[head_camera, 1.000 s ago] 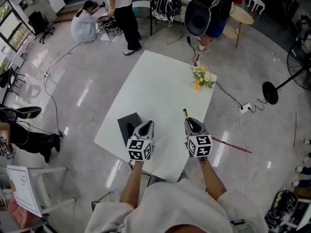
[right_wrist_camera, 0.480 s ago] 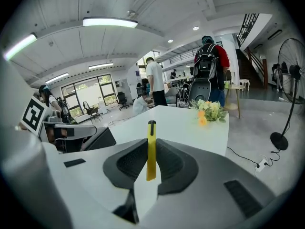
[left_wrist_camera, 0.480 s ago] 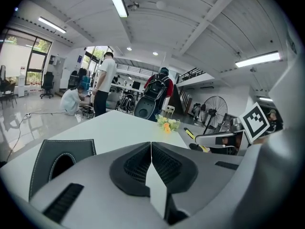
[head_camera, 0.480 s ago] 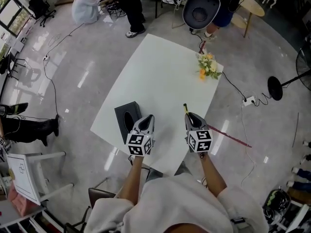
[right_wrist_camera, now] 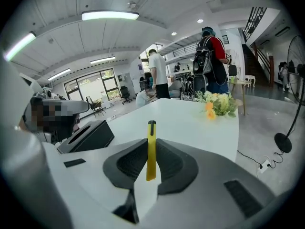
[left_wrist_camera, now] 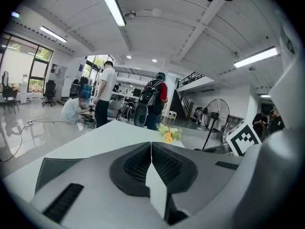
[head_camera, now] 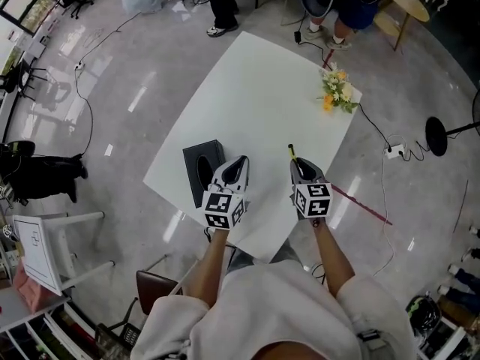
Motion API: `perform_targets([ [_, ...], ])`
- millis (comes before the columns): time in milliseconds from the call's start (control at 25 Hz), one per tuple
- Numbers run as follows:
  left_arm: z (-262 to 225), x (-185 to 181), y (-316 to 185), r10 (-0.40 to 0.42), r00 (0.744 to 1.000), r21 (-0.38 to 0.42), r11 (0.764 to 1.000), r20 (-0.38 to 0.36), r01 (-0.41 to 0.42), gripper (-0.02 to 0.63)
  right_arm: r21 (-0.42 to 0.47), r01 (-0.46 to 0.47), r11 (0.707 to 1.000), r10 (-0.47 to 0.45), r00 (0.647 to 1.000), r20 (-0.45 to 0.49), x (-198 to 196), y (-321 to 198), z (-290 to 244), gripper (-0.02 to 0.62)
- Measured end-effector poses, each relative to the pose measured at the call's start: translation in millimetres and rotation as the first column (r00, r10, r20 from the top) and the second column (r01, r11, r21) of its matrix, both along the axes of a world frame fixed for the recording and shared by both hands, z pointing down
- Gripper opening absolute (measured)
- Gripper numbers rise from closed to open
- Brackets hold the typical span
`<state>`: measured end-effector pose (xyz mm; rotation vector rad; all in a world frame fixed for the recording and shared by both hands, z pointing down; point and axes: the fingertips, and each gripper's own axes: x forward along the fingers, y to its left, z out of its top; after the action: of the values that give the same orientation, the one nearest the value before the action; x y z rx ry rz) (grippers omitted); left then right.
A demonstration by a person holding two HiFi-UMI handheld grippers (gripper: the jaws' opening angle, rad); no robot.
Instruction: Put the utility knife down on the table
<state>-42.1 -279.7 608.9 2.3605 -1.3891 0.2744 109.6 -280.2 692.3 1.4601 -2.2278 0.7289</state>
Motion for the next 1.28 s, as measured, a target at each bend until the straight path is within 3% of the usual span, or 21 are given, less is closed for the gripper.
perform_targets([
  [520, 10.5, -15.2, 19.3, -0.06, 0.998, -0.029, 0.998, 0.003, 0.06, 0.021, -0.039, 0.085, 0.996, -0.087, 0.995, -0.058, -32.8, -79.9, 17.4, 0.073],
  [1000, 21.9, -24.1, 31.0, -0.088, 0.996, -0.063, 0.994, 0.004, 0.088, 0.02, -0.231, 0.139, 0.963, -0.182, 0.968, -0.172, -45.4, -96.6, 86.5, 0.072],
  [1280, 19.6, -22.1, 31.4, -0.091, 0.996, -0.061, 0.994, 0.0, 0.091, 0.02, -0.312, 0.139, 0.94, -0.22, 0.946, -0.24, -42.7, -91.4, 96.6, 0.074],
])
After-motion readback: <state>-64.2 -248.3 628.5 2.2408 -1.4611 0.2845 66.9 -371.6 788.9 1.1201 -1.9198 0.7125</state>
